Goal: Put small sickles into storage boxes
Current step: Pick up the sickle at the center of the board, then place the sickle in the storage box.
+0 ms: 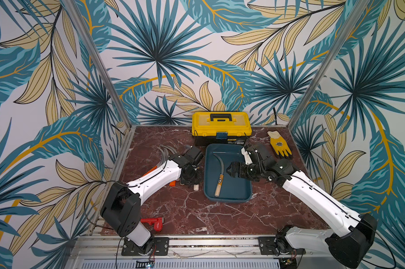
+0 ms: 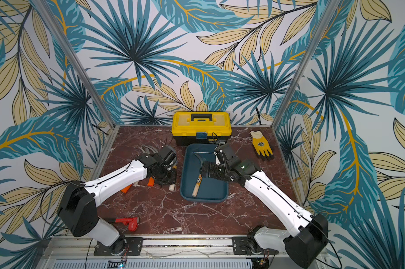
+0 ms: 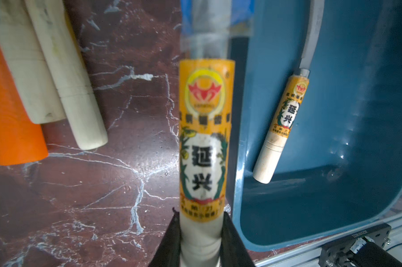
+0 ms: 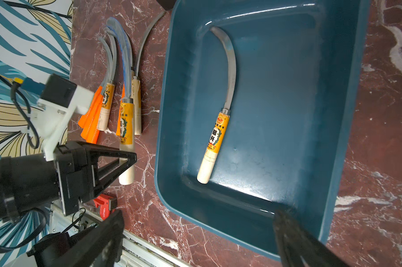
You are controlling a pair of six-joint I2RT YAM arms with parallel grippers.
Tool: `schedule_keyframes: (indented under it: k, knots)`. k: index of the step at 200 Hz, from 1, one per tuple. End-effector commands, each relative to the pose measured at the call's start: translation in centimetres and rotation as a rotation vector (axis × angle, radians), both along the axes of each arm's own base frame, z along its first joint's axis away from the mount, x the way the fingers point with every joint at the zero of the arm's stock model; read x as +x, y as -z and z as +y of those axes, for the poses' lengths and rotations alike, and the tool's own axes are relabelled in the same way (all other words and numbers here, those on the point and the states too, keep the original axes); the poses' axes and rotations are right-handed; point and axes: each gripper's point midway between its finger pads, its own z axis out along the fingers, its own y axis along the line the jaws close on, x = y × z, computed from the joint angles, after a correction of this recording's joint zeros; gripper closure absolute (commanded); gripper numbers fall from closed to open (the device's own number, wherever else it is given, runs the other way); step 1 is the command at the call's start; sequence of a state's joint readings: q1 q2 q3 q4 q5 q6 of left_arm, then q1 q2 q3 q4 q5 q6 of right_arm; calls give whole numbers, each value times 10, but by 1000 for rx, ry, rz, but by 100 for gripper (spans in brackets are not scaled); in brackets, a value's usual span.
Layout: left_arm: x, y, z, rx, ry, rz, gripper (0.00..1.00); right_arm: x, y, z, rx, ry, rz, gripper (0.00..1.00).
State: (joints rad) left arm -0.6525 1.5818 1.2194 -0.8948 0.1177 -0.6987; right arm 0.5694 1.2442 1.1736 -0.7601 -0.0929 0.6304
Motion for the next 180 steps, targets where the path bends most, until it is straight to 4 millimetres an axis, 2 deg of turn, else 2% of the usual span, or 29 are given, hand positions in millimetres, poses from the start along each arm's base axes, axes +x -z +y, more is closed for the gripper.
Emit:
schedule_keyframes:
  k: [1,73,131,180]
  knots:
    - [-2,-11,-13,-28,26,-24,100,-6,3,-7,-21,21,8,1]
    - [-12,-11,-47,-31,131,-23,100,-10,-16,-22,-82,18,-33,1]
    - [-6,-8,-61,-16,186,-14,100,-9,-27,-27,-101,25,-58,1]
    - [1,3,-71,1,225,6,100,-8,-25,-31,-123,35,-61,1]
